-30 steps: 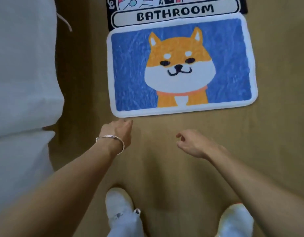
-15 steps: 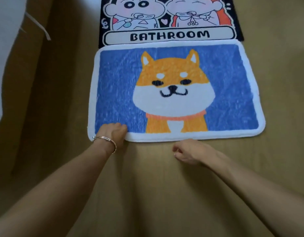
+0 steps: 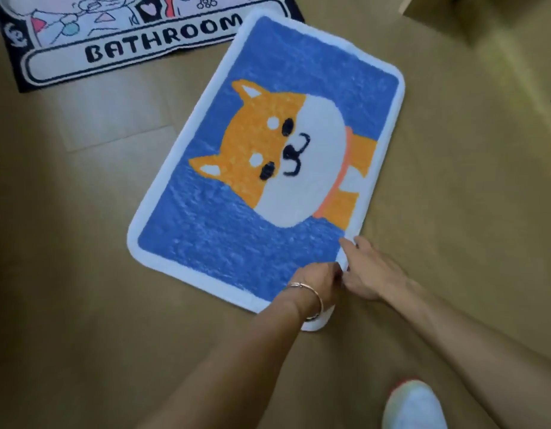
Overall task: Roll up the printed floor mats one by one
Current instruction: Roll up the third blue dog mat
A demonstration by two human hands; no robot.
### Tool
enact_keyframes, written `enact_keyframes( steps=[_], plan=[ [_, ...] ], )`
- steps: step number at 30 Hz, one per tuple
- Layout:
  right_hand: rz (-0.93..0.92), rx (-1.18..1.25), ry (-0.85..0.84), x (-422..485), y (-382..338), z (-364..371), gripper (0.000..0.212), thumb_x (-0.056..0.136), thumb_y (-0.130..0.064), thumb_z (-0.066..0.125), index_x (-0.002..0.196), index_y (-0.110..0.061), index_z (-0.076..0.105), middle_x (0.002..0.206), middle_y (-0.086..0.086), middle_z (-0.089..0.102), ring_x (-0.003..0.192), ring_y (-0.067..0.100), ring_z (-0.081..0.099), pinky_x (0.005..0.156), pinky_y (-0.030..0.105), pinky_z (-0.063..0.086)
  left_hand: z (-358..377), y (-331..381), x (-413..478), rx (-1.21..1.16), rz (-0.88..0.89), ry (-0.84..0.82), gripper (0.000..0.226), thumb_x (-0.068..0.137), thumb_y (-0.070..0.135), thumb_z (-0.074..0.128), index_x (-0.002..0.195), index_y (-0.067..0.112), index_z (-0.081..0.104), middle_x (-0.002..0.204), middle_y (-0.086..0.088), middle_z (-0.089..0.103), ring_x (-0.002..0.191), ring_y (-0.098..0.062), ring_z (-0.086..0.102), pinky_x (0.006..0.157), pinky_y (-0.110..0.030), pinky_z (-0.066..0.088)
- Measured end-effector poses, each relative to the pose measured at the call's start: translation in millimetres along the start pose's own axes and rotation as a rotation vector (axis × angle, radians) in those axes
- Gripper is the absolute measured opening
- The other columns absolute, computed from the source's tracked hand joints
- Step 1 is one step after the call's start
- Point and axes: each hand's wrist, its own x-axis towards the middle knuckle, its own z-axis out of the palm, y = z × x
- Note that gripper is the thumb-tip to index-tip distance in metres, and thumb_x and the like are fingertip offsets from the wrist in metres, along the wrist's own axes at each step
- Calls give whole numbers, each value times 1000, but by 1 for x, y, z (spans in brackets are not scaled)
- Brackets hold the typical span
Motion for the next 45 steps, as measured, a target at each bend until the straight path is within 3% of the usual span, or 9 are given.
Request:
enact_keyframes(
  steps=[5, 10, 14, 20, 26, 31, 36, 41, 45],
  plan=[
    [-48, -24, 69, -27, 11, 19, 46, 90, -25, 49, 134, -14, 39, 135, 9, 37, 126, 29, 40, 101, 37, 38, -21, -22, 10, 233, 164, 100, 28, 94, 17, 45, 120, 18, 56, 121, -5, 55, 111, -26, 53, 90, -36, 43],
    [-222, 32, 88, -35, -34, 43, 40, 93, -33, 53, 127, -12, 46, 130, 7, 39, 124, 26, 38, 100, 39, 36, -68, -59, 15, 442, 115, 276, 26, 91, 17, 48, 114, 17, 59, 116, -9, 57, 111, -30, 52, 87, -40, 43],
    [-310, 32, 103, -36, -70, 58, 38, 95, -30, 52, 127, -10, 46, 128, 9, 40, 121, 27, 39, 97, 41, 35, -84, -83, 2, 530, 21, 256, 33, 92, 27, 51, 124, 18, 55, 123, -9, 51, 117, -29, 46, 90, -42, 40],
    [-332, -124, 141, -27, -93, 73, 36, 96, -19, 51, 130, -10, 43, 130, 10, 37, 124, 28, 34, 92, 46, 39, -76, -95, -22, 593, 74, 193, 49, 93, 40, 51, 138, 23, 43, 135, -4, 42, 124, -26, 41, 96, -41, 41],
    [-246, -202, 20, -10, -112, 63, 55, 84, -49, 63, 124, -18, 39, 125, 8, 31, 119, 31, 30, 88, 53, 43, -80, -126, -65, 732, 141, 95, 61, 86, 60, 48, 136, 25, 42, 137, 0, 38, 124, -21, 38, 98, -39, 36],
    [-278, -291, 65, -2, -120, 61, 35, 91, -39, 51, 118, -19, 43, 121, 8, 37, 113, 30, 36, 77, 43, 43, -78, -152, -88, 848, 145, 28, 64, 85, 55, 53, 138, 23, 36, 143, -5, 29, 126, -24, 35, 95, -40, 36],
    [-266, -256, 110, -9, -89, 60, 24, 97, -28, 41, 115, -16, 49, 118, 7, 45, 114, 27, 41, 73, 37, 38, -76, -119, -68, 825, 180, 32, 31, 99, 32, 38, 124, 17, 48, 128, -6, 42, 114, -26, 44, 70, -34, 36],
    [-100, -170, 115, -16, -25, 54, 24, 97, -23, 40, 119, -13, 46, 120, 7, 47, 116, 26, 43, 85, 38, 42, -49, -58, -29, 782, 248, -65, 37, 102, 38, 32, 122, 14, 51, 122, -7, 55, 113, -28, 53, 79, -36, 42],
    [-84, -42, 195, -29, 19, 61, 35, 96, -14, 39, 130, -15, 36, 119, 8, 47, 108, 29, 51, 85, 41, 42, -23, -22, -15, 765, 200, -56, 34, 103, 36, 29, 117, 15, 52, 119, -7, 61, 110, -29, 58, 71, -33, 37]
  ],
)
